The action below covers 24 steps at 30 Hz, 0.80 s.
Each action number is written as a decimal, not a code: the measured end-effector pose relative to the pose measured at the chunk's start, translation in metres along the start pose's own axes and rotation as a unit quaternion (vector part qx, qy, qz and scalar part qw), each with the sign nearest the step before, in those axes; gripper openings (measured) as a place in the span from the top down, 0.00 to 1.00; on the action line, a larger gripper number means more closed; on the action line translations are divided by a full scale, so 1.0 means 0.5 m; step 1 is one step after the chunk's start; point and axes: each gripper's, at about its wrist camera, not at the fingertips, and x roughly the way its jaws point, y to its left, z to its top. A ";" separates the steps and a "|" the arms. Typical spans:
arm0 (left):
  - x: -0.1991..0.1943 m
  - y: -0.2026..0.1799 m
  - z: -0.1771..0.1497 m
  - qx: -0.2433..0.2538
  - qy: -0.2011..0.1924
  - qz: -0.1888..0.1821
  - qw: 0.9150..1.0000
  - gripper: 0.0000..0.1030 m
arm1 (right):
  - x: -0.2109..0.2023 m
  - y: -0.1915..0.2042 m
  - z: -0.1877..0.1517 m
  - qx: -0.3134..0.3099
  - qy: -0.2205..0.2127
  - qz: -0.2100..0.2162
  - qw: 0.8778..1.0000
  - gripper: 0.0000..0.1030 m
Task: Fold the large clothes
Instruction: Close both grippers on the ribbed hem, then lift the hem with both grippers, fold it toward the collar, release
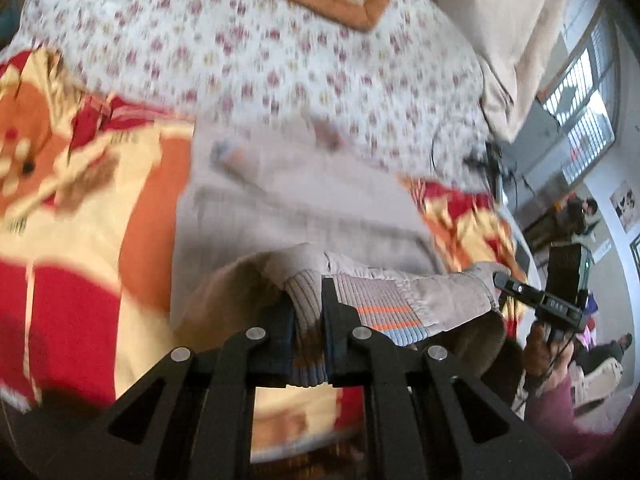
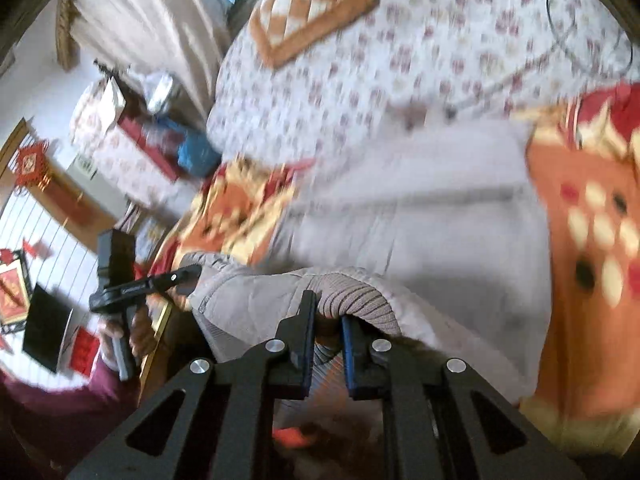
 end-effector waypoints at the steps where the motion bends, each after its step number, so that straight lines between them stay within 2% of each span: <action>1: 0.014 0.002 0.027 -0.001 -0.007 0.003 1.000 0.92 | 0.002 -0.015 0.030 0.001 -0.010 -0.006 1.000 0.91; 6: 0.115 0.042 0.140 -0.016 -0.031 0.025 0.999 0.92 | 0.073 -0.070 0.177 0.012 -0.030 -0.047 0.998 0.91; 11: 0.220 0.123 0.236 -0.071 -0.038 0.018 0.997 0.91 | 0.183 -0.161 0.288 0.043 -0.031 -0.077 0.996 0.91; 12: 0.237 0.137 0.244 -0.079 -0.039 0.016 0.996 0.85 | 0.216 -0.185 0.307 0.050 -0.030 -0.085 0.995 0.91; 13: 0.259 0.159 0.251 -0.092 -0.040 0.018 0.995 0.73 | 0.234 -0.200 0.317 0.052 -0.030 -0.103 0.993 0.86; 14: 0.269 0.170 0.251 -0.096 -0.039 0.026 0.994 0.64 | 0.250 -0.211 0.324 0.047 -0.026 -0.151 0.987 0.71; 15: 0.275 0.182 0.246 -0.097 -0.041 0.041 0.994 0.48 | 0.253 -0.213 0.325 0.039 -0.023 -0.185 0.982 0.60; 16: 0.277 0.192 0.241 -0.094 -0.046 0.055 0.993 0.37 | 0.243 -0.212 0.320 0.030 -0.030 -0.190 0.981 0.48; 18: 0.276 0.206 0.239 -0.086 -0.045 0.081 0.992 0.28 | 0.202 -0.211 0.303 0.024 -0.056 -0.153 0.986 0.43; 20: 0.266 0.220 0.242 -0.097 -0.045 0.078 0.991 0.28 | 0.175 -0.211 0.295 0.021 -0.065 -0.170 0.983 0.31; 22: 0.256 0.228 0.241 -0.113 -0.049 0.055 0.991 0.21 | 0.177 -0.200 0.297 -0.005 -0.057 -0.182 0.982 0.31; 24: 0.252 0.227 0.236 -0.117 -0.042 0.050 0.991 0.19 | 0.205 -0.189 0.296 -0.044 -0.025 -0.189 0.981 0.29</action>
